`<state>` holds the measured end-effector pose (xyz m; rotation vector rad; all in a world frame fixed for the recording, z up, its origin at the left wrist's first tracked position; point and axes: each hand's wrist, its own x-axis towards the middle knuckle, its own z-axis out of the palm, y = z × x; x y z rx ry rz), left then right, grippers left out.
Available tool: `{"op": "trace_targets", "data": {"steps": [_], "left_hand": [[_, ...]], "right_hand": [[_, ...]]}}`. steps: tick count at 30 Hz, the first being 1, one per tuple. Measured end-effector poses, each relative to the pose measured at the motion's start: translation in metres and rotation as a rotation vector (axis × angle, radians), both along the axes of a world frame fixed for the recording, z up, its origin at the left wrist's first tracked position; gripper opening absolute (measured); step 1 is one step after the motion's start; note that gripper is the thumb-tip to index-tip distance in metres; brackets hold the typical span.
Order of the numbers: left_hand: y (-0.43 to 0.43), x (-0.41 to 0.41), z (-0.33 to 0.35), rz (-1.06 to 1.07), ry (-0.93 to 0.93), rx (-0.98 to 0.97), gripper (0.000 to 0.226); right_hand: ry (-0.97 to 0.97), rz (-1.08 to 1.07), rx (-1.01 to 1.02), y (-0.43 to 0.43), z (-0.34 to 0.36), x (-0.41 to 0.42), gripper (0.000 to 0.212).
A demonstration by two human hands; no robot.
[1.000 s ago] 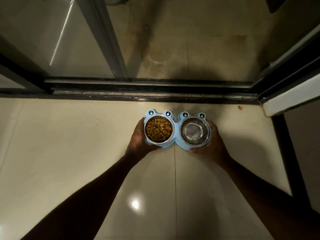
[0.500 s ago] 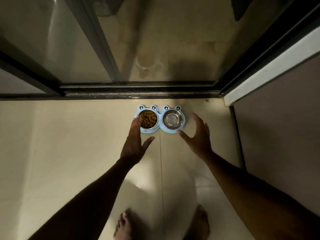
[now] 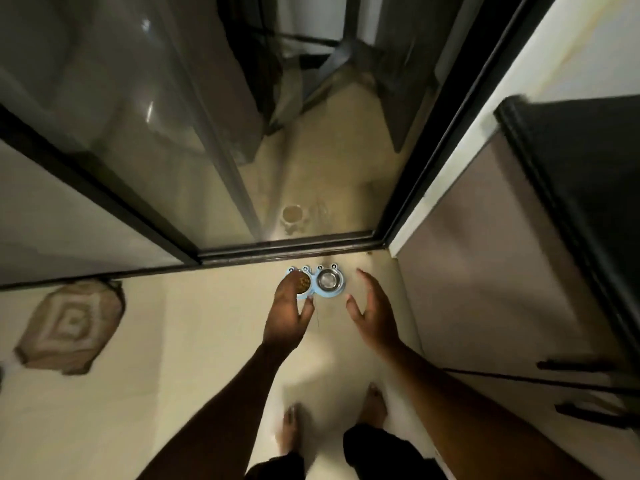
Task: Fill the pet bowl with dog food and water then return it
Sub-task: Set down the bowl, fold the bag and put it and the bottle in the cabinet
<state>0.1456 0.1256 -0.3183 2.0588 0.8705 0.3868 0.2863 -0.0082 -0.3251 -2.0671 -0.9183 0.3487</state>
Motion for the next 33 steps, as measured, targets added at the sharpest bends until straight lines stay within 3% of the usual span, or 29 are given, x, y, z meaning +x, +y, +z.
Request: {"op": "trace_targets", "data": {"steps": [1,4,9,12,14,20,25,33], "left_hand": [[-0.006,-0.005,0.036,0.01,0.0,-0.006,0.05],[-0.016,-0.002,0.057,0.025,0.022,-0.043,0.053],[-0.024,-0.019,0.119,-0.114,0.024,-0.004,0.057],[-0.022,-0.026,0.154,-0.237,0.031,0.035,0.059],[-0.016,-0.02,0.165,-0.296,0.017,0.082,0.057],[-0.029,0.043,0.232,-0.484,-0.053,0.214,0.059],[-0.078,0.102,0.293,-0.635,-0.175,0.239,0.068],[-0.184,0.181,0.375,-0.778,-0.439,0.247,0.059]], "right_hand": [[-0.002,-0.01,0.019,-0.008,0.031,-0.012,0.055],[0.009,-0.022,-0.026,-0.017,0.048,-0.023,0.057],[-0.034,-0.059,-0.103,-0.037,0.102,-0.05,0.063],[-0.067,-0.132,-0.078,-0.048,0.13,-0.061,0.081],[-0.111,-0.141,-0.066,-0.051,0.148,-0.058,0.076],[-0.229,-0.28,-0.054,-0.076,0.237,-0.028,0.062],[-0.271,-0.441,-0.026,-0.121,0.306,0.003,0.068],[-0.38,-0.638,-0.026,-0.238,0.394,0.046,0.065]]}}
